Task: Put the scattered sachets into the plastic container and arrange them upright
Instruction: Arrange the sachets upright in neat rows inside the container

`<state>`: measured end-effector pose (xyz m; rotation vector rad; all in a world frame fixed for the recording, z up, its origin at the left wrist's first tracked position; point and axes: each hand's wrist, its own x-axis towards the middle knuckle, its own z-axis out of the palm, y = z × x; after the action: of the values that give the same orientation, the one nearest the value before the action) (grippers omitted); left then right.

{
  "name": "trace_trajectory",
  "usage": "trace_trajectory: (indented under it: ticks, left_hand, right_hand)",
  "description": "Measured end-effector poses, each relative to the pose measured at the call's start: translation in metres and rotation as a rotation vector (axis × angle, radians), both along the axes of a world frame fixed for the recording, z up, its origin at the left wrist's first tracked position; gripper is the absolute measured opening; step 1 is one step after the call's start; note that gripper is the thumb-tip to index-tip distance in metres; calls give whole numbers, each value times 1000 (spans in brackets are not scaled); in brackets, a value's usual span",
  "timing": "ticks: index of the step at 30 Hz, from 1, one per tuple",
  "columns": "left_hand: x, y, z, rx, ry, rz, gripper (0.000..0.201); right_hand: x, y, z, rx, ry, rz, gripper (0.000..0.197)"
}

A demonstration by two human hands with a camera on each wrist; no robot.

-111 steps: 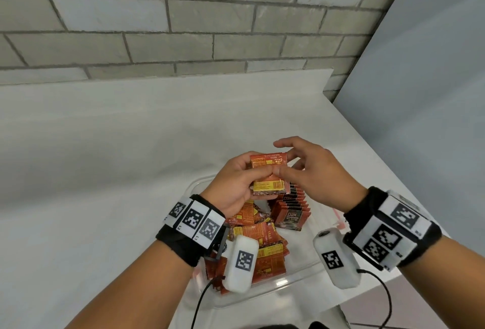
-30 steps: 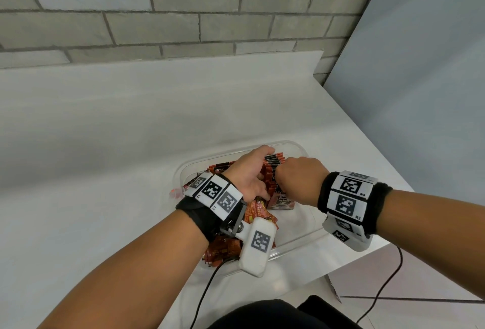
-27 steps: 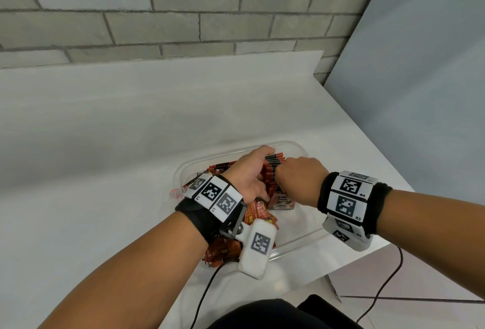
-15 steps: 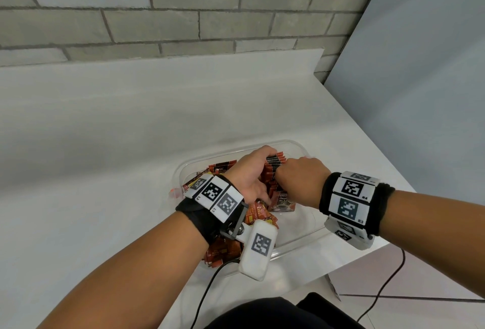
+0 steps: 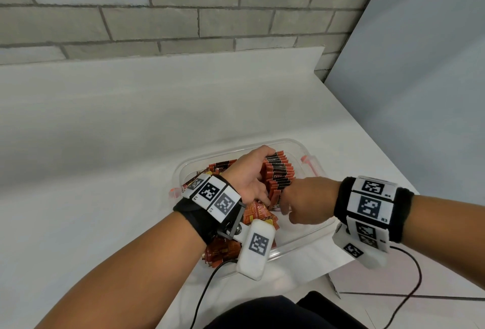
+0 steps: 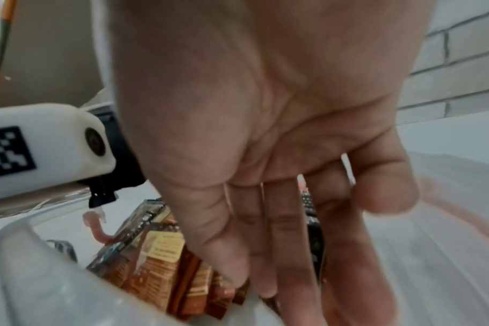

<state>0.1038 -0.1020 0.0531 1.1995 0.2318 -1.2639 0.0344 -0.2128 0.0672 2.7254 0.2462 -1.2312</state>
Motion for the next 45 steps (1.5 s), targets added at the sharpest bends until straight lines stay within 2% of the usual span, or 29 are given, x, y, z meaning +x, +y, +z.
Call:
trace_trajectory:
  ticks: [5, 8, 14, 18, 19, 21, 22, 28, 45]
  left_hand:
    - [-1, -1, -3, -3, -26, 2, 31]
    - [-2, -2, -5, -6, -16, 25, 24]
    - [-2, -3, -7, -17, 9, 36, 27]
    - [-1, -4, -10, -26, -11, 53, 50]
    - [-1, -4, -9, -23, -13, 61, 47]
    - [0, -5, -9, -27, -8, 43, 24]
    - [0, -6, -9, -26, -14, 42, 20]
    - [-3, -4, -7, -38, -72, 45, 22]
    - [-4, -8, -12, -84, -27, 107, 18]
  right_hand:
    - [5, -2, -5, -31, 93, 50, 34]
    - [8, -4, -6, -45, 99, 40, 31]
    - [6, -6, -9, -95, 99, 56, 34]
    - [6, -7, -12, -118, 102, 75, 40]
    - [6, -7, -13, -121, 101, 81, 41]
    - [5, -8, -14, -124, 95, 93, 41]
    - [5, -8, -14, -125, 94, 99, 42]
    - [6, -9, -16, -132, 100, 107, 43]
    - [5, -9, -21, -121, 108, 123, 43]
